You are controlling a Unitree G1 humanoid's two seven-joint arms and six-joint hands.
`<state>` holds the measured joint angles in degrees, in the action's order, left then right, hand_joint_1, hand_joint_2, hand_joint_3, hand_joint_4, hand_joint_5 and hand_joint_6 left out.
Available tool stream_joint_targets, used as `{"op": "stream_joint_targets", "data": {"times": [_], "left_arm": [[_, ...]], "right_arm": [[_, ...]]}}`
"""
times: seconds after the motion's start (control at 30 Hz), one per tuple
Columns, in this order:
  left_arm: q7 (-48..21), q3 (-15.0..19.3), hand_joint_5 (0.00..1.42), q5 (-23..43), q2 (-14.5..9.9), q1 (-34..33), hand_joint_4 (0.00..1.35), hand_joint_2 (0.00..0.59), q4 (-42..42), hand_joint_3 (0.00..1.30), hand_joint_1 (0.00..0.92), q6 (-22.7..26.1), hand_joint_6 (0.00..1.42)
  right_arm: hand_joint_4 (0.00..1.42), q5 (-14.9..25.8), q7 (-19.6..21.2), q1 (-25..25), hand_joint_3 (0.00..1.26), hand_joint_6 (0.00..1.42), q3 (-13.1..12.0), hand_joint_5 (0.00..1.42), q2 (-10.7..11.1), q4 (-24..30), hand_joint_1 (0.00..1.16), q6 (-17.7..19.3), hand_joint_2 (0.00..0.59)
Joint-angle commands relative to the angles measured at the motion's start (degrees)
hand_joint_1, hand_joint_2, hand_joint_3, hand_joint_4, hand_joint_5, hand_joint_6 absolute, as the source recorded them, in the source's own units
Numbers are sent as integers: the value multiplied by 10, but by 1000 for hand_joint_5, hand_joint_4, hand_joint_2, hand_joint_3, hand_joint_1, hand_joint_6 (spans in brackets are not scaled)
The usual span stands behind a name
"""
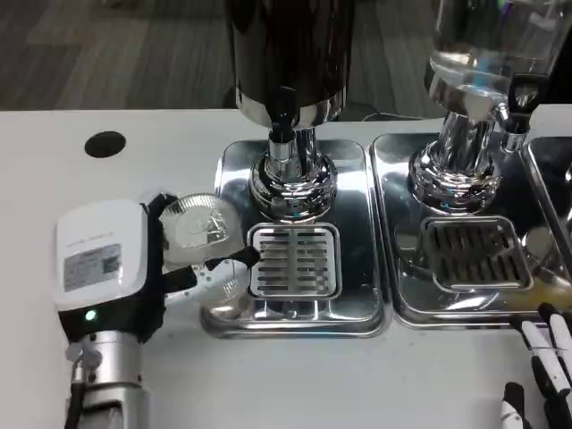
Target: Grasp the cup under the faucet to collect the drink, then remove the cup.
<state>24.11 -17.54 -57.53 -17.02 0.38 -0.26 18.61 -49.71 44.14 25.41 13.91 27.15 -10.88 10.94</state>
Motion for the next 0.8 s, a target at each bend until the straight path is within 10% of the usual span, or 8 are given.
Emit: {"op": "stream_joint_targets", "data": {"times": [0.03,0.8], "left_arm": [[-10,-27,991,-35,16,-55,779,21,24,835,633,16,1365],[29,-119,951,-91,61,-167,755,34,179,804,620,59,1327]], "right_arm": [[0,1,-6,-7,114,112,-1,0,0,-2,161,2,538],[0,0,-8,1,117,113,-13,0,6,18,161,3,538]]}}
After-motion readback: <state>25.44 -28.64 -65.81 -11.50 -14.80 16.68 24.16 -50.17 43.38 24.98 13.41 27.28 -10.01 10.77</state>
